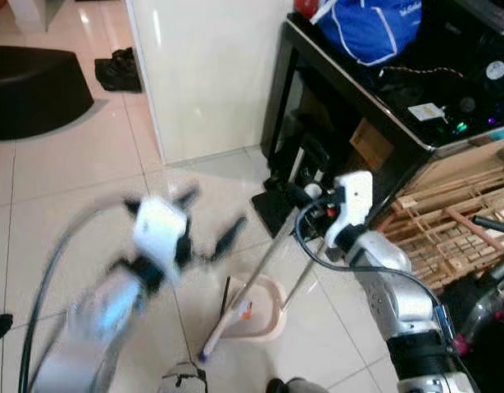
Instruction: Sweep floor
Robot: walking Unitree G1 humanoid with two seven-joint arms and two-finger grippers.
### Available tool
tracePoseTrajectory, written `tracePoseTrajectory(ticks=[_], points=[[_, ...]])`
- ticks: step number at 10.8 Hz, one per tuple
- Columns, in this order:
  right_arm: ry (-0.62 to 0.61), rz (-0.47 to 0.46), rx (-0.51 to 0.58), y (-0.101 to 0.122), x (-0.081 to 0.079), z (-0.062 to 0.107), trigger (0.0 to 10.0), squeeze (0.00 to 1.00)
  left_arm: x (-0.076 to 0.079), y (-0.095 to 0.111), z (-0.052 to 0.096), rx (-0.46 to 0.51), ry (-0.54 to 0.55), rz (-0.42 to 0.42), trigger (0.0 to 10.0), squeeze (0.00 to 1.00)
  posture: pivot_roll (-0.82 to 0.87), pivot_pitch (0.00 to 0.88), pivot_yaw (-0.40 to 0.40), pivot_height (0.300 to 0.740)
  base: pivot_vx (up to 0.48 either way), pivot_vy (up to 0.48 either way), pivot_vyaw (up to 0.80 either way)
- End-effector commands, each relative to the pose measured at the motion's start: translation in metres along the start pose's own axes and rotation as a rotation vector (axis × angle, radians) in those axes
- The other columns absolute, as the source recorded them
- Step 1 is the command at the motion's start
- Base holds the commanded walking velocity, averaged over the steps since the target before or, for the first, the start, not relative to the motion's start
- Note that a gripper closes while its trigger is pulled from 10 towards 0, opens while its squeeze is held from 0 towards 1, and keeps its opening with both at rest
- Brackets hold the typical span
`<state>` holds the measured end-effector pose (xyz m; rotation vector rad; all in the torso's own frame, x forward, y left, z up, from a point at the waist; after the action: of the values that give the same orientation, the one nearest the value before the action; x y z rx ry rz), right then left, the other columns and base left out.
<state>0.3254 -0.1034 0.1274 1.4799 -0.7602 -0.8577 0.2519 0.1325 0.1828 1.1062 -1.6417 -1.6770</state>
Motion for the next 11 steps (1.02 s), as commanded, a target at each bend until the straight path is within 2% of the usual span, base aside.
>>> tracePoseTrajectory(ticks=[1, 2, 3, 4, 6, 8, 9, 11], points=[[0.006, 0.004, 0.028, 0.015, -0.004, -0.003, 0.0, 0.0, -0.008, 0.005, -0.007, 0.0, 0.052, -0.062, 10.0, 0.75, 0.2, 0.11, -0.112, 0.74, 0.0, 0.0, 0.0], [0.003, 0.005, 0.02, 0.02, -0.008, -0.005, 0.0, 0.0, -0.012, 0.007, -0.017, 0.004, 0.071, -0.073, 10.0, 0.04, 0.2, 0.108, -0.115, 0.74, 0.0, 0.0, 0.0], [-0.001, -0.003, 0.015, 0.025, -0.011, -0.007, 0.0, 0.0, -0.011, 0.001, -0.023, -0.014, 0.068, -0.032, 10.0, 0.0, 0.19, 0.105, -0.113, 0.74, 0.0, 0.0, 0.0], [0.008, -0.008, 0.018, 0.032, -0.017, -0.008, 0.0, 0.0, -0.008, -0.007, -0.031, -0.043, 0.044, 0.042, 10.0, 0.0, 0.19, 0.101, -0.111, 0.74, 0.0, 0.0, 0.0], [0.005, -0.036, 0.021, 0.039, -0.022, -0.008, 0.0, 0.0, -0.003, -0.02, -0.035, -0.107, 0.007, 0.099, 10.0, 0.0, 0.18, 0.097, -0.109, 0.74, 0.0, 0.0, 0.0], [0.025, -0.097, 0.044, 0.052, -0.034, -0.009, 0.0, 0.0, 0.01, -0.026, -0.041, -0.115, -0.122, 0.162, 10.0, 0.0, 0.17, 0.092, -0.111, 0.74, 0.0, 0.0, 0.0], [0.033, -0.107, 0.046, 0.056, -0.038, -0.009, 0.0, 0.0, 0.015, -0.027, -0.045, -0.119, -0.178, 0.165, 10.0, 0.0, 0.17, 0.087, -0.111, 0.74, 0.0, 0.0, 0.0], [0.053, -0.121, 0.044, 0.059, -0.044, -0.009, 0.0, 0.0, 0.012, -0.024, -0.056, -0.118, -0.22, 0.141, 10.0, 0.0, 0.16, 0.076, -0.108, 0.74, 0.0, 0.0, 0.0]])
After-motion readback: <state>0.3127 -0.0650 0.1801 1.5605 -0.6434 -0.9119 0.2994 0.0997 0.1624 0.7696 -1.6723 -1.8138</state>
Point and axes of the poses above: a point about 5 cm out from each wrist's last joint towards the gripper, its own z axis pointing back from the gripper into the wrist, its own y axis along the axis of the wrist's last joint, x = y × z, the point moved 2 cm from there along -z, pointing out of the wrist towards the gripper, and after that the axes turned 4 degrees about z, right-handed, at the moved point
